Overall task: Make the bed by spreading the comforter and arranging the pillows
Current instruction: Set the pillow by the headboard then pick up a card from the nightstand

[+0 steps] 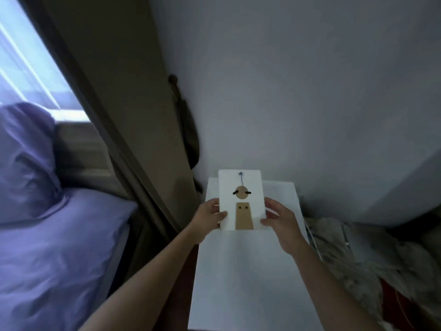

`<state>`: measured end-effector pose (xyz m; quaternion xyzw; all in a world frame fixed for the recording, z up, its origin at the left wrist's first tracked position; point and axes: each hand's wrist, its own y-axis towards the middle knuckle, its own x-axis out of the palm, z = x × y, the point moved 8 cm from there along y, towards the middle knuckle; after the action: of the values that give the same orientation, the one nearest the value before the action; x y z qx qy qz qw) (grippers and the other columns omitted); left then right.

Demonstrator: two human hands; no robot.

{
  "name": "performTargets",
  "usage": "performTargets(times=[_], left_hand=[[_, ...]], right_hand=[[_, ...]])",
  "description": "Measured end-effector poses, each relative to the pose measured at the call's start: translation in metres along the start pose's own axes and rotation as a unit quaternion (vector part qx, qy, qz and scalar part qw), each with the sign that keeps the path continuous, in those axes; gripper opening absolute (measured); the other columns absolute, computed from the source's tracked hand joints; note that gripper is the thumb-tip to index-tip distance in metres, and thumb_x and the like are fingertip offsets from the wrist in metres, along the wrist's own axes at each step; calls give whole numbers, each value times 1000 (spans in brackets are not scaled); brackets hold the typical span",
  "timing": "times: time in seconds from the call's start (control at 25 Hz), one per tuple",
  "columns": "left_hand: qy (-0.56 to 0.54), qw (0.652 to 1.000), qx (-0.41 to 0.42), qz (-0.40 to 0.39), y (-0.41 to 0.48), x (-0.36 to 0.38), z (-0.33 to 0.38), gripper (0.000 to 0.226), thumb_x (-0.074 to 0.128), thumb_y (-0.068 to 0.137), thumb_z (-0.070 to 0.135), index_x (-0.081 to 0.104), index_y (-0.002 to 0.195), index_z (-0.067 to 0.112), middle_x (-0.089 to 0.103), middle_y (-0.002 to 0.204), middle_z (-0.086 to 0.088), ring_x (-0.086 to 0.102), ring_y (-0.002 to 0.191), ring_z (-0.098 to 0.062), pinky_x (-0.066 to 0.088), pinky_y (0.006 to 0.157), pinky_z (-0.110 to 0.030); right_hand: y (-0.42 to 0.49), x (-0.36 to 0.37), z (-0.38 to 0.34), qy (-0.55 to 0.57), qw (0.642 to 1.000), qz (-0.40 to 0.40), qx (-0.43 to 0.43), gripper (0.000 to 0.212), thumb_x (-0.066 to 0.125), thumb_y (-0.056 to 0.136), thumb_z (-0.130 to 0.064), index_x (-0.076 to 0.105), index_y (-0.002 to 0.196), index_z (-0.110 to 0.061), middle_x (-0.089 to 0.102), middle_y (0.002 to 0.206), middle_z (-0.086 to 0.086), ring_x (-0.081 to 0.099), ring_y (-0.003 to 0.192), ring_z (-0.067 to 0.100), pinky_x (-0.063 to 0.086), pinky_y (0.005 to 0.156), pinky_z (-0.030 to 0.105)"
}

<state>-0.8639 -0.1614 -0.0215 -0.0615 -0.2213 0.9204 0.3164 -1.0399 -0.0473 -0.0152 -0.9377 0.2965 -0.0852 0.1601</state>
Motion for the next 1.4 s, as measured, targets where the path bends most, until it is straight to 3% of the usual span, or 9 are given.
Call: performTargets(times=[0.28,0.48,0.6,0.72,0.88,1.08,1.32,1.36,1.4], left_hand=[[21,972,220,-78,-80,-47,226,39,54,91,-4,51,128,7,66,117,-16,64,106,-30,51,91,-48],[11,948,301,-100,-120,-55,287,39,56,89,-5,54,126,8,73,105,-7,69,99,-23,58,83,-42],[7,943,318,-99,-132,-55,297,35,56,89,-5,57,119,11,75,97,-1,72,89,-17,60,70,-32],[7,941,324,-100,-139,-54,297,34,56,89,-5,58,118,13,75,98,-1,72,89,-17,60,70,-31],[8,938,328,-112,-144,-54,297,39,58,88,-3,55,125,10,71,108,-9,68,100,-24,59,80,-38],[-12,937,328,-122,-144,-53,297,38,57,89,-4,55,125,9,72,105,-7,70,96,-20,59,72,-33],[-20,935,324,-142,-142,-54,295,35,57,89,-3,58,121,11,73,102,-6,69,93,-21,60,74,-33],[-25,935,327,-136,-142,-55,295,34,57,89,-3,59,120,11,73,101,-6,70,92,-21,60,74,-33],[-27,935,332,-121,-142,-55,295,34,58,89,-3,59,119,12,74,100,-5,70,93,-22,60,75,-35]], right_hand=[[-56,49,-230,-27,968,-34,-249,57,70,73,12,67,109,-33,65,109,2,65,89,18,54,84,30],[-104,65,-297,-101,918,14,-384,57,72,76,3,60,121,-29,63,112,-3,64,95,14,54,83,26],[-131,76,-315,-305,788,112,-523,61,73,80,-18,48,136,-26,49,132,-10,47,119,7,37,99,20],[-148,92,-315,-443,648,168,-596,72,63,82,-44,36,145,-21,41,149,-4,32,137,15,24,111,36],[-153,115,-303,-546,542,152,-621,86,54,76,-68,35,145,-21,36,152,-6,27,141,15,20,115,45],[-154,121,-304,-565,506,167,-631,82,55,74,-70,47,139,-22,50,144,-5,38,134,16,29,110,48],[-155,126,-306,-583,525,116,-609,68,31,90,-68,48,139,-24,49,144,-9,38,135,14,33,106,37],[-150,125,-306,-580,549,98,-594,70,27,90,-69,44,142,-26,45,147,-11,33,139,11,28,110,38],[-148,125,-307,-552,609,65,-567,71,25,89,-70,37,145,-29,38,150,-14,25,141,5,21,114,39]])
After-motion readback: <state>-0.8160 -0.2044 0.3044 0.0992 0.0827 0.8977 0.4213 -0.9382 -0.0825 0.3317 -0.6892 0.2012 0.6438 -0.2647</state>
